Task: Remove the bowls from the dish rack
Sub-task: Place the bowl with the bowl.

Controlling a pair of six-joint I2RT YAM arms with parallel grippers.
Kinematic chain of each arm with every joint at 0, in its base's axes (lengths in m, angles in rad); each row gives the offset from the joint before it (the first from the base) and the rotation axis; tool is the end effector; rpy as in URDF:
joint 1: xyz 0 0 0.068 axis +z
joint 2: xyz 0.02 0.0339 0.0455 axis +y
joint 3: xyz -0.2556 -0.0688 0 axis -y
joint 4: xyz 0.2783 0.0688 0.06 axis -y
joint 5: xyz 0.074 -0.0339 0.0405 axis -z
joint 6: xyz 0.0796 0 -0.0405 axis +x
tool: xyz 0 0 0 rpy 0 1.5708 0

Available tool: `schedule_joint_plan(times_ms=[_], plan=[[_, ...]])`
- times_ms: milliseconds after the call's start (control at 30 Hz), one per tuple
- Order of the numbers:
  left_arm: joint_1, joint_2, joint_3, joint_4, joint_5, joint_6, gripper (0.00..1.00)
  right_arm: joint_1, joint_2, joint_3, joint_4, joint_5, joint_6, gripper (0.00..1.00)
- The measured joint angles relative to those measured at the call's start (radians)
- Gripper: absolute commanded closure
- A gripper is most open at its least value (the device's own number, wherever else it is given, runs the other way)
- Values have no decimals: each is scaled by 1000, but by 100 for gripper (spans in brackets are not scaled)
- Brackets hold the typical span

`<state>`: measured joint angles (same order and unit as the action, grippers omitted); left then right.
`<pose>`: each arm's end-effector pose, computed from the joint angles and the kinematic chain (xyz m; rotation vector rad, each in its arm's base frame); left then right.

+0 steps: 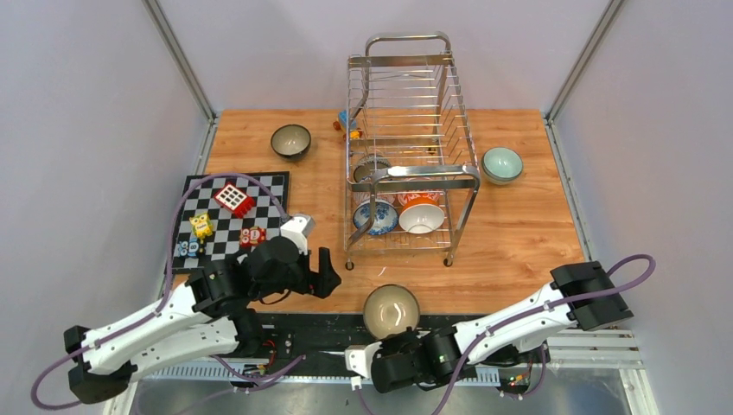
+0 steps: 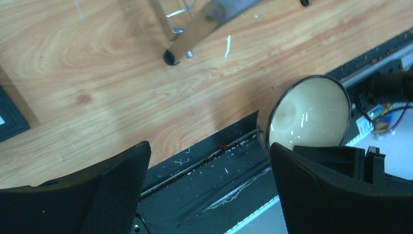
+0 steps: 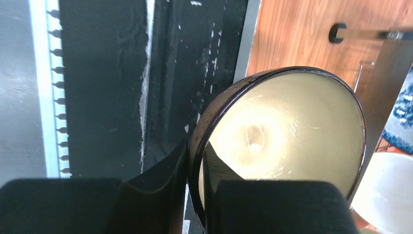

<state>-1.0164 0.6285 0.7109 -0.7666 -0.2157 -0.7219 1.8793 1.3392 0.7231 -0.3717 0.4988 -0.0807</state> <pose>0.1215 -0.1638 0.2506 0.2231 2.3192 -0.6812 -0.0555 0.2996 0.1303 -1.8868 1.4859 0.1830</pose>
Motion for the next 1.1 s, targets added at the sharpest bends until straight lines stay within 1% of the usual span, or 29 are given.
schedule_joint_plan(times_ms=[133,233,567,667,867,1100], plan=[[-117,64,19,-14,-32,-3,7,0,24,40,10,-30,-45,98],[-171,121,33,-41,-42,6,7,0,35,63,27,-41,-87,98],[-192,159,78,-101,-12,70,6,36,35,68,87,-37,-276,98],[-196,193,101,-122,-3,95,6,55,38,68,111,-36,-346,98],[-214,240,131,-157,11,133,7,84,93,82,123,-39,-469,98],[-238,274,145,-175,24,163,10,101,117,105,101,-91,-526,98]])
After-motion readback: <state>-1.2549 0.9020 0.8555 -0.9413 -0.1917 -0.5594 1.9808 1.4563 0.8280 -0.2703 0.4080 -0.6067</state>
